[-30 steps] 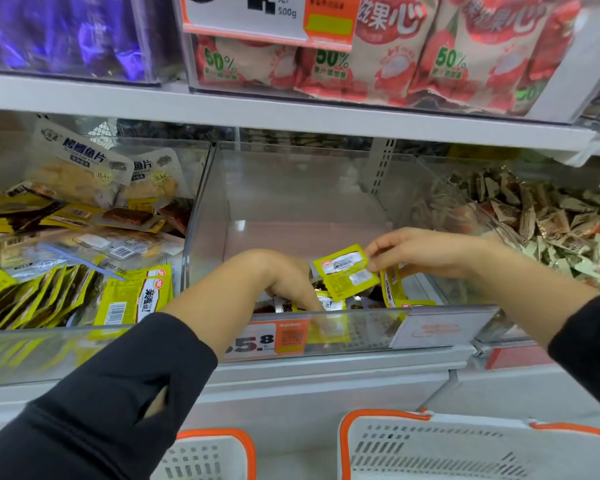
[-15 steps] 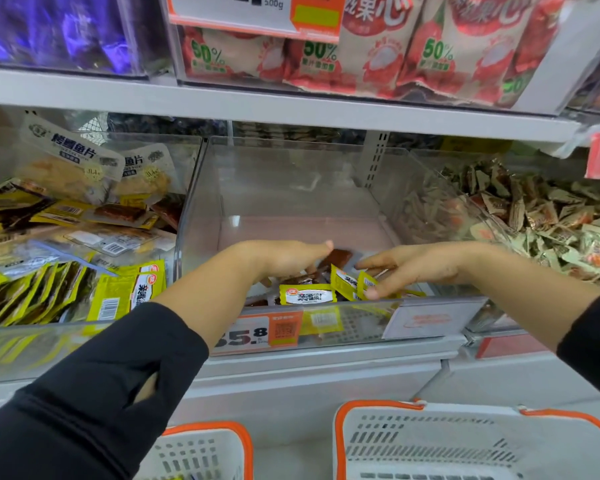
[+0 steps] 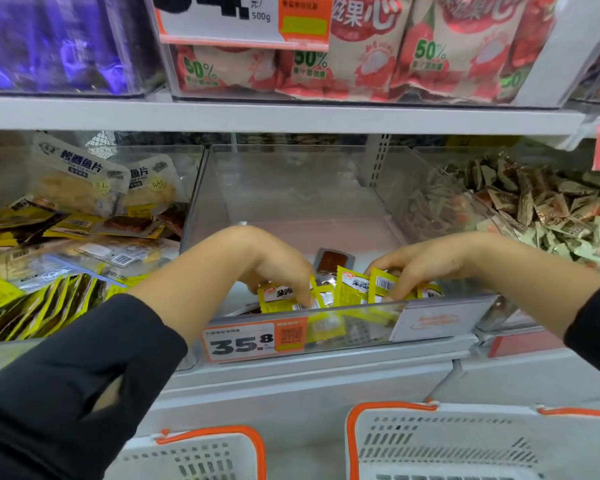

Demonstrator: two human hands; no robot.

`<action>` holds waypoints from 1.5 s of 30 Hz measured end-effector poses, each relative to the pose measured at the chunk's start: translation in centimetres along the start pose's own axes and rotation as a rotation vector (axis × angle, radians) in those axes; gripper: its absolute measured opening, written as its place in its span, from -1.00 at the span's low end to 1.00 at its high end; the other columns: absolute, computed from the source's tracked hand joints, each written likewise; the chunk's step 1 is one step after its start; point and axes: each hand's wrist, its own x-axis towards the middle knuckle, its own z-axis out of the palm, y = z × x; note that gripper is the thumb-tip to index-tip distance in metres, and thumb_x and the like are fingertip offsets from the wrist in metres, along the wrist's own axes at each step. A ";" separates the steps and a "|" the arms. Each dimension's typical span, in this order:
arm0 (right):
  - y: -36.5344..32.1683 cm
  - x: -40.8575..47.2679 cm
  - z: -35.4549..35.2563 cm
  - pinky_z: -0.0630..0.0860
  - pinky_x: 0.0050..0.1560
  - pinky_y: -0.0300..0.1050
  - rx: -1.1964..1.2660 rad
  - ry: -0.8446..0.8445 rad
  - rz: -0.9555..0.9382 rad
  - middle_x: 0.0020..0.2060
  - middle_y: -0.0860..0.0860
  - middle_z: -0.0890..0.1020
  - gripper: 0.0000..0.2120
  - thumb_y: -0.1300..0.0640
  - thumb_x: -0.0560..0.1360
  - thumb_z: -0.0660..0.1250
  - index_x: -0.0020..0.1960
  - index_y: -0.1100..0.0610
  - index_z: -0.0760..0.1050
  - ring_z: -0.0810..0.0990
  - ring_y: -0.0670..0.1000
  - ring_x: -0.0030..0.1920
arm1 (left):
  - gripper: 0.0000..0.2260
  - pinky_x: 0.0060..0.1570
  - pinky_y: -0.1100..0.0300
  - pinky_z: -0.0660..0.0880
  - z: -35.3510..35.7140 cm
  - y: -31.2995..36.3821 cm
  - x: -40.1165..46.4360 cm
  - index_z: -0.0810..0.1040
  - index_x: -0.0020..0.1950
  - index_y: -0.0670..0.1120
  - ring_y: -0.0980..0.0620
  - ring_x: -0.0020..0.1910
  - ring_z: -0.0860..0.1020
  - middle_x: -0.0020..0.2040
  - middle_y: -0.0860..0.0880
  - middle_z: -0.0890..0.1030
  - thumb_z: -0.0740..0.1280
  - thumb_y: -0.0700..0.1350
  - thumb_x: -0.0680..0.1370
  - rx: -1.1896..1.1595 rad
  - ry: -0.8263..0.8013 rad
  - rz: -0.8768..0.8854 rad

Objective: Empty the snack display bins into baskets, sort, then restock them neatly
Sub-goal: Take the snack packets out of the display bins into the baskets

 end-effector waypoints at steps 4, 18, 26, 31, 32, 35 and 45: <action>0.0 -0.1 0.2 0.53 0.14 0.00 -0.059 0.006 0.037 0.14 0.03 0.64 -0.44 0.15 0.36 0.54 0.31 -0.02 0.46 0.63 0.10 0.09 | -0.41 0.29 -0.04 0.43 0.3 0.4 0.0 0.18 0.54 0.02 -0.19 0.37 0.38 0.48 -0.12 0.29 0.36 -0.03 0.57 0.272 0.042 -0.026; -2.9 1.0 1.6 0.37 -0.12 -0.19 -0.313 -0.019 0.058 -0.16 -0.15 0.48 -0.69 0.01 0.33 0.55 -0.03 -0.04 0.48 0.44 -0.09 -0.12 | -0.48 0.25 -0.01 0.47 0.9 -1.2 -0.1 0.36 0.39 -0.10 -0.15 0.29 0.46 0.38 -0.12 0.43 0.42 0.04 0.51 0.166 -0.004 -0.066; -3.5 -0.1 2.2 0.33 -0.56 -0.34 -0.214 0.126 0.052 -0.21 -0.09 0.43 -0.63 0.12 0.41 0.49 0.10 0.03 0.38 0.38 -0.13 -0.38 | -0.51 -0.06 0.24 0.34 2.1 -1.4 -0.3 0.36 0.42 -0.04 0.02 -0.04 0.44 0.17 -0.04 0.50 0.40 -0.03 0.52 0.185 0.273 0.119; -3.5 -0.7 3.3 0.23 -0.55 -0.38 -0.256 0.255 -0.057 -0.35 -0.10 0.41 -0.69 0.11 0.41 0.50 -0.04 -0.03 0.37 0.35 -0.15 -0.46 | -0.68 0.00 0.22 0.38 2.9 -1.8 -0.2 0.43 0.26 -0.05 -0.02 0.02 0.46 0.25 -0.08 0.53 0.37 -0.06 0.53 0.178 0.314 0.118; -3.6 -0.8 3.4 0.25 -0.51 -0.34 -0.272 0.291 -0.085 -0.35 -0.10 0.44 -0.69 0.10 0.39 0.52 -0.06 -0.02 0.38 0.38 -0.15 -0.43 | -0.65 0.04 0.20 0.41 3.0 -1.8 -0.2 0.41 0.26 -0.06 -0.04 0.06 0.48 0.25 -0.08 0.53 0.39 -0.05 0.52 0.167 0.345 0.110; -4.1 -1.6 3.5 0.32 -0.30 -0.18 -0.367 0.465 -0.127 -0.27 -0.11 0.47 -0.69 0.03 0.38 0.52 -0.03 -0.02 0.42 0.43 -0.01 -0.21 | -0.43 0.08 0.17 0.44 2.9 -1.5 -1.1 0.35 0.38 -0.05 -0.08 0.21 0.50 0.30 -0.07 0.51 0.48 0.00 0.44 0.181 0.508 0.109; -10.0 -9.2 3.6 0.44 -0.19 -0.09 -0.394 0.926 -0.249 -0.23 -0.10 0.62 -0.72 -0.09 0.42 0.45 0.06 -0.07 0.46 0.58 0.01 -0.20 | -0.52 -0.15 0.15 0.36 0.9 -0.2 -10.8 0.45 0.25 0.05 -0.10 0.12 0.55 0.13 -0.01 0.61 0.46 0.17 0.41 0.222 1.042 0.223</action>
